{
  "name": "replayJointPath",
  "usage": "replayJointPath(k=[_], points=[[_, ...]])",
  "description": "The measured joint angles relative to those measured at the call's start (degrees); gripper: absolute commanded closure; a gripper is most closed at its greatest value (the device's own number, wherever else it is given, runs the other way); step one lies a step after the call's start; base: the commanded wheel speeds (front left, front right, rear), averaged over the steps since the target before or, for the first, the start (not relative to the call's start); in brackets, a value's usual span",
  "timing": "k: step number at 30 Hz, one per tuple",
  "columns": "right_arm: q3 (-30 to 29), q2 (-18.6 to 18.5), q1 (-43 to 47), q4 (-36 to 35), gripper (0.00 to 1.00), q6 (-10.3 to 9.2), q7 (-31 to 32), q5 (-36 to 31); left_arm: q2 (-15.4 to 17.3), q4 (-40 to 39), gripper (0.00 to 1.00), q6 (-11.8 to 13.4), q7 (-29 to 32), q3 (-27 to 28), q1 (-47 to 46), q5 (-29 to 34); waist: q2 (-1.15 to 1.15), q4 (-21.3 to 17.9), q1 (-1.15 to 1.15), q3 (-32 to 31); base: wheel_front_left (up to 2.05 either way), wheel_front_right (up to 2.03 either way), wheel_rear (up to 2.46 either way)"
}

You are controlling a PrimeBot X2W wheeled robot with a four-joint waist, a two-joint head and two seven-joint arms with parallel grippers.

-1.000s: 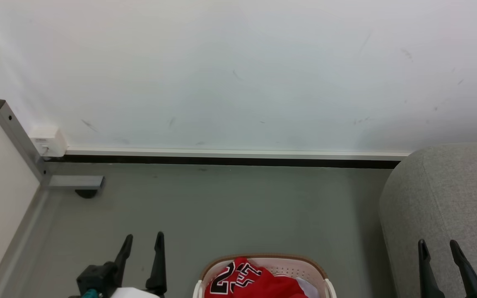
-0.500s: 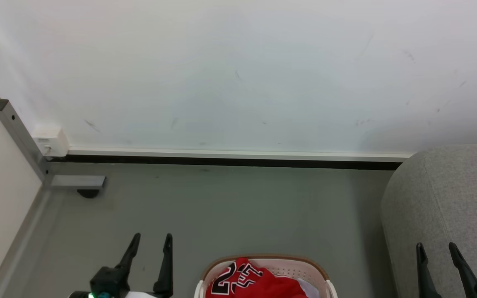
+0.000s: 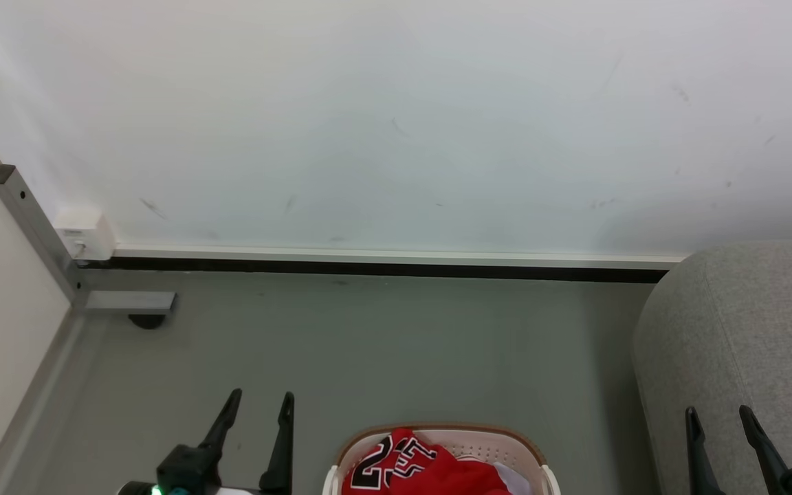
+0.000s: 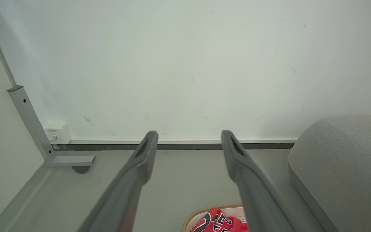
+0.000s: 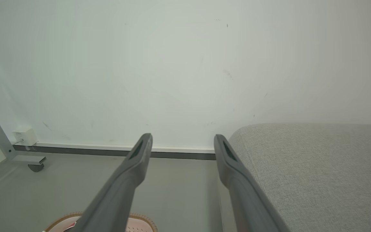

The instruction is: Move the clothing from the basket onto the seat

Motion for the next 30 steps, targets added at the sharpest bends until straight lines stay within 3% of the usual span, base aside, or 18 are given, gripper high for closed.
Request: replayJointPath(k=[16, 23, 30], points=[[0.6, 0.0, -0.3, -0.3, 0.00, 0.00, 0.0, 0.5, 0.0, 0.1, 0.00, -0.3, 0.0, 0.1, -0.1, -0.1, 0.00, -2.3, 0.00, 1.3, 0.00, 0.00, 0.00], [1.2, 0.0, -1.5, -1.4, 0.00, 0.00, -0.2, 0.5, 0.0, 2.3, 0.00, -2.1, 0.0, -2.2, -2.1, -2.0, 0.00, -4.4, 0.00, 3.1, 0.00, 0.00, 0.00], [2.0, 0.0, -3.6, -2.6, 0.00, 0.00, -0.2, 0.7, 0.1, 10.3, 0.00, -4.7, 0.5, -8.1, -7.2, -3.7, 0.00, -6.6, 0.00, 6.3, 0.00, 0.00, 0.00]])
